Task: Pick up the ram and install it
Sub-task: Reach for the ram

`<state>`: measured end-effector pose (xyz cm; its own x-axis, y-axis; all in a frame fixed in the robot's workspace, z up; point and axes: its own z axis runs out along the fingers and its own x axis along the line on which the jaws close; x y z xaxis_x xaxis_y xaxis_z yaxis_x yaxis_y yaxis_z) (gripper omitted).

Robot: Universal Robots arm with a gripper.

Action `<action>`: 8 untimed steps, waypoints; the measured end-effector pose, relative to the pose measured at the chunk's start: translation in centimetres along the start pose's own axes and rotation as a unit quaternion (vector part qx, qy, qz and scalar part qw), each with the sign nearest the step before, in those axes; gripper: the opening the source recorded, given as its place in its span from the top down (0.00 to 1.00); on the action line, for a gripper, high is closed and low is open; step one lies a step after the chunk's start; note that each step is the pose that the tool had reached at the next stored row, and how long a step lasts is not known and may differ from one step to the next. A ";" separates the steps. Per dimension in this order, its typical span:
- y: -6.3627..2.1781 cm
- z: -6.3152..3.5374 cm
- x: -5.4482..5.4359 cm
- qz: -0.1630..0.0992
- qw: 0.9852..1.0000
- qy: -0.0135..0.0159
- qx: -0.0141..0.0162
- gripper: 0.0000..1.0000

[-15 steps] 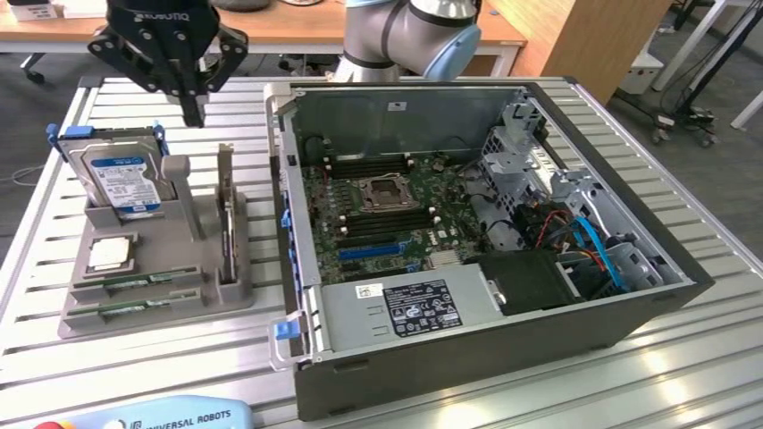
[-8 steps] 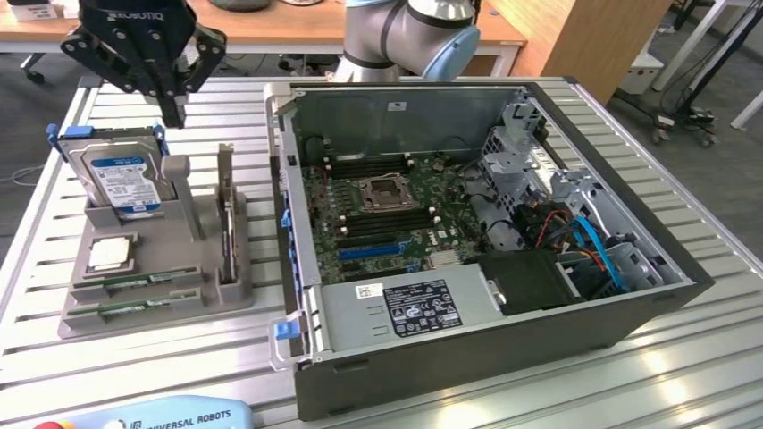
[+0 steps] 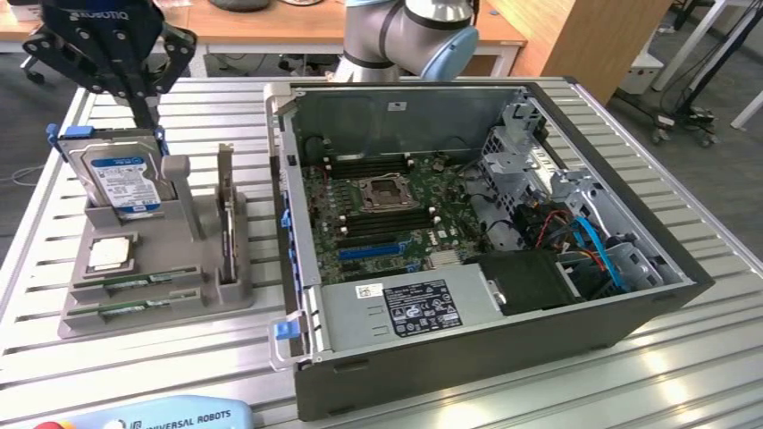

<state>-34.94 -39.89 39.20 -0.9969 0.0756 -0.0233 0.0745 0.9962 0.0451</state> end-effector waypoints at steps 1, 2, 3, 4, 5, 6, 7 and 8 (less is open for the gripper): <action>-0.02 0.00 0.3 0.000 1.000 0.000 0.000 0.90; -0.04 -0.01 0.6 0.000 1.000 0.000 0.000 0.90; -0.06 -0.01 0.9 0.000 1.000 0.000 0.000 0.90; -0.08 -0.01 1.1 0.000 1.000 0.000 0.000 0.90; -0.10 -0.01 1.4 0.000 1.000 0.000 0.000 0.90; -0.12 -0.01 1.6 0.000 1.000 0.000 0.000 0.90; -0.13 -0.01 1.8 0.000 1.000 0.000 0.000 0.90; -0.15 -0.02 2.0 0.000 1.000 0.000 0.000 0.90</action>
<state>-36.93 -39.89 39.16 -0.9969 0.0758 -0.0233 0.0747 0.9962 0.0451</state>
